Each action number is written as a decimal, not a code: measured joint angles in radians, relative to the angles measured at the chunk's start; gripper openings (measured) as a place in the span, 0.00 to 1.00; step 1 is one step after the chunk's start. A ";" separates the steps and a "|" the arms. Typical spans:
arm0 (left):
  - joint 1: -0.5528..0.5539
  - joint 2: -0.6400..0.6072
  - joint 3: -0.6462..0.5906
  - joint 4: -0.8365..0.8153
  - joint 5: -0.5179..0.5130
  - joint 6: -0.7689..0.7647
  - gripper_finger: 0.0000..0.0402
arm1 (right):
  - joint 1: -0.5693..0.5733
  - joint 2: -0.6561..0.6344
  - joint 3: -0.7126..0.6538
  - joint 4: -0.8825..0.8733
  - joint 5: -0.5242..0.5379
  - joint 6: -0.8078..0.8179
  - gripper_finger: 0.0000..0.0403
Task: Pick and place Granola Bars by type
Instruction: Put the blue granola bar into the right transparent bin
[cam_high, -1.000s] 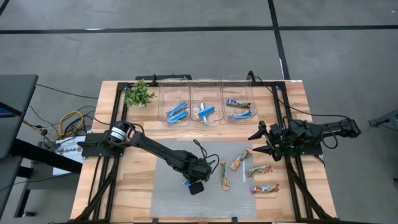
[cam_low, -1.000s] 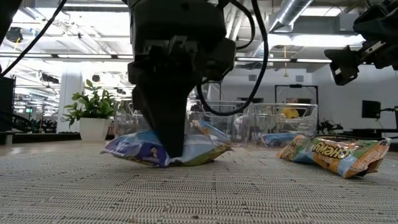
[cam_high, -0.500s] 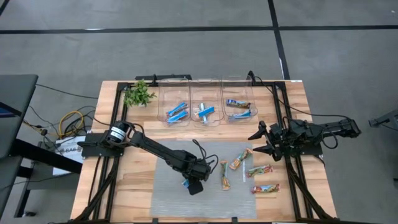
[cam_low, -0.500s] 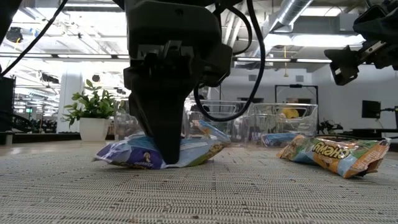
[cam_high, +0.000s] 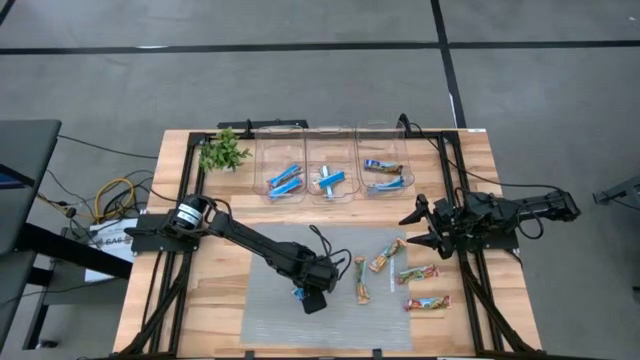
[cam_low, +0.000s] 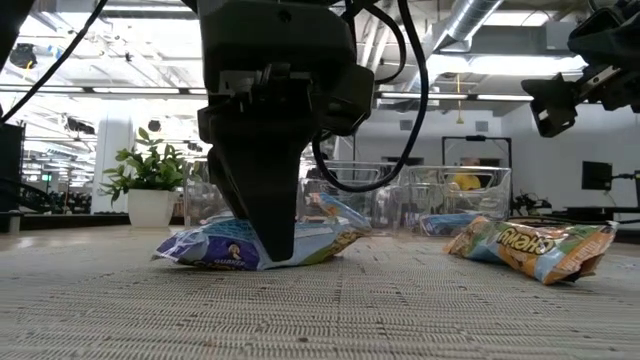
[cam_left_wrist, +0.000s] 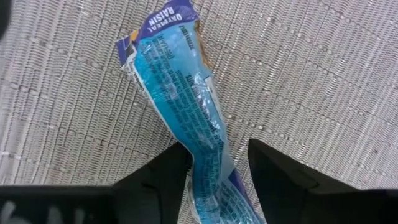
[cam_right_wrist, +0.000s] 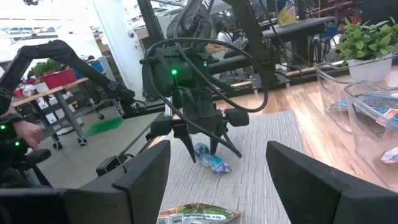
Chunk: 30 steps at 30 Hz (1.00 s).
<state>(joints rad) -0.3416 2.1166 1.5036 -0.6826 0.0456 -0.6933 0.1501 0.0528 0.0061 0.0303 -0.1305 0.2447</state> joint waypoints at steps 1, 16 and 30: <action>0.000 0.000 0.000 0.000 -0.011 0.000 0.40 | 0.000 0.000 0.000 0.000 0.000 0.000 0.65; 0.001 0.002 -0.001 -0.004 -0.034 -0.001 0.19 | 0.000 0.000 0.000 0.000 0.000 0.000 0.65; 0.010 -0.021 0.049 0.004 -0.055 0.000 0.16 | 0.000 0.000 0.000 0.000 0.000 0.000 0.65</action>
<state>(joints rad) -0.3316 2.0958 1.5521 -0.6783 -0.0089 -0.6930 0.1501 0.0528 0.0062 0.0303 -0.1303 0.2447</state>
